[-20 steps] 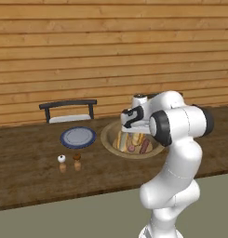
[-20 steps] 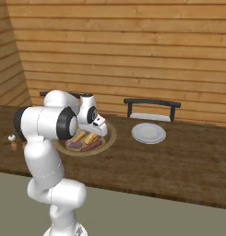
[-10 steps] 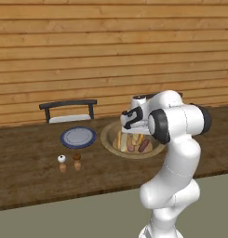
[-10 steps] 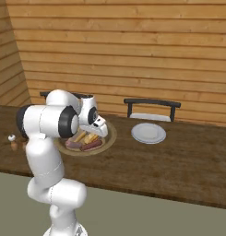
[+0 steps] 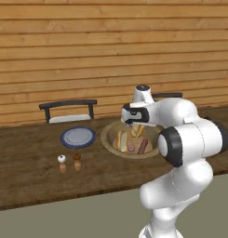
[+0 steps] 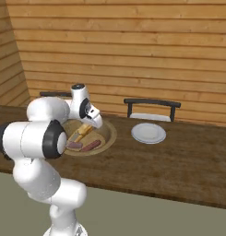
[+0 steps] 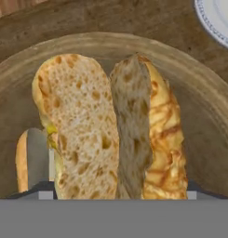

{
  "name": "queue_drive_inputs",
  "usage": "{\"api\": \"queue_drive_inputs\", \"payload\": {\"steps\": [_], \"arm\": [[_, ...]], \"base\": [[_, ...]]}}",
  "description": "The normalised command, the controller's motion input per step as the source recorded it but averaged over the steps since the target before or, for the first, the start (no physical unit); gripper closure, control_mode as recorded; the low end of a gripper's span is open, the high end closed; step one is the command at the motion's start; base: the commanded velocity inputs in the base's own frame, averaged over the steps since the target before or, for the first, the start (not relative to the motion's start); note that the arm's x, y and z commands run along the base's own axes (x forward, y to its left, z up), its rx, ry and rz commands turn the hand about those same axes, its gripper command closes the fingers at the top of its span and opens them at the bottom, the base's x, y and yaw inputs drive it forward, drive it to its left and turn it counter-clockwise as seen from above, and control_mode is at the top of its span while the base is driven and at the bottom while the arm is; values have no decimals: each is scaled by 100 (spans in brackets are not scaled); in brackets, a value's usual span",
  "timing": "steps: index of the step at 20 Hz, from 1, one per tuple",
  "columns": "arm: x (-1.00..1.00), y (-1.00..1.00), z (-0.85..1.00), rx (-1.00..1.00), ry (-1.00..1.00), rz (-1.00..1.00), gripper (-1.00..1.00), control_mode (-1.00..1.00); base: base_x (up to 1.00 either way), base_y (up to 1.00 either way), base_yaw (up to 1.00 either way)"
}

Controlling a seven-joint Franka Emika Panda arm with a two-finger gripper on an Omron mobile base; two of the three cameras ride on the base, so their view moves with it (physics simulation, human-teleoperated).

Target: Place one bun and one sausage from the bowl on each plate.

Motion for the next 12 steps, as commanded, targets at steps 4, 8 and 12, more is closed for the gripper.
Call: {"api": "queue_drive_inputs", "payload": {"steps": [4, 8, 12], "arm": [[-1, 100, 61, 0, -2, 0, 100, -100], [0, 100, 68, 0, 0, 0, 100, -100], [1, 100, 63, 0, 1, 0, 100, -100]], "base": [[0, 0, 0], [0, 0, 0], [0, 0, 0]]}}
